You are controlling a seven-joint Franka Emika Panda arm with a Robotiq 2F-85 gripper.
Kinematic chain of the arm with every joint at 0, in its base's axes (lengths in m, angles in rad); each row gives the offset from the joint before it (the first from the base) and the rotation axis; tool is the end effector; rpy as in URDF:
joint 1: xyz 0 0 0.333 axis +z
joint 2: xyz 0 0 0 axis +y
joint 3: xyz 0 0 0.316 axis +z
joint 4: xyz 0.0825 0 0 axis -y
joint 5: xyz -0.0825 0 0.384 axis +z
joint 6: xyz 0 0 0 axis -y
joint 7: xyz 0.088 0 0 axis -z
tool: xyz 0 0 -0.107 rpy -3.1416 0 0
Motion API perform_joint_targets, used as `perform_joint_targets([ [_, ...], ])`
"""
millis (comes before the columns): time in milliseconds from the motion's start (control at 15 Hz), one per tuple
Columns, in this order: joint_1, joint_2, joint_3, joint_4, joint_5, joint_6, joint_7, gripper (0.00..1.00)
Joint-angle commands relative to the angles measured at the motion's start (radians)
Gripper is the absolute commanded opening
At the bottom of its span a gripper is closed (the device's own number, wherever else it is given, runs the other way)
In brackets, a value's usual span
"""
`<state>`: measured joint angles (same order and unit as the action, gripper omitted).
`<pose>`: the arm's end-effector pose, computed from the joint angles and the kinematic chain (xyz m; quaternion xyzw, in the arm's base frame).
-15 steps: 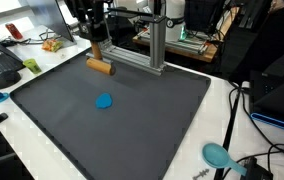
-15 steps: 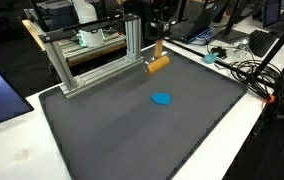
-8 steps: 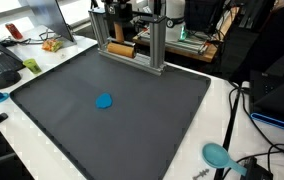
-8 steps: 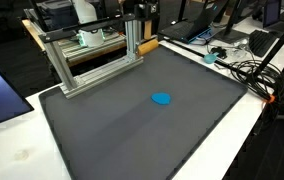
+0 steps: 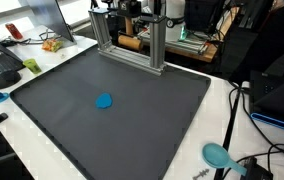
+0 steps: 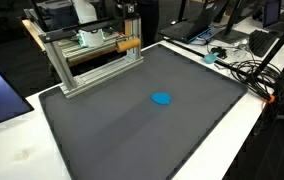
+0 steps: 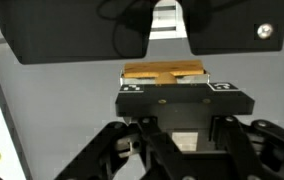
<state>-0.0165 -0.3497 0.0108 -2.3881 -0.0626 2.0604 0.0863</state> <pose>0.4396 -0.0057 0.4538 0.9990 -0.0319 0.0121 0.0292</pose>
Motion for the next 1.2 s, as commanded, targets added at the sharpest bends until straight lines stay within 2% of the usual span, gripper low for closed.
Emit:
perform_joint_targets([
  [0, -0.007, -0.006, -0.003, -0.012, 0.000, -0.002, -0.003, 0.47],
  [200, -0.004, 0.002, 0.001, -0.012, 0.000, -0.002, -0.003, 0.47],
  [267, -0.004, 0.003, 0.002, -0.012, 0.000, -0.002, -0.003, 0.22],
  [1133, -0.001, -0.155, 0.026, -0.169, -0.002, -0.037, 0.029, 0.22],
])
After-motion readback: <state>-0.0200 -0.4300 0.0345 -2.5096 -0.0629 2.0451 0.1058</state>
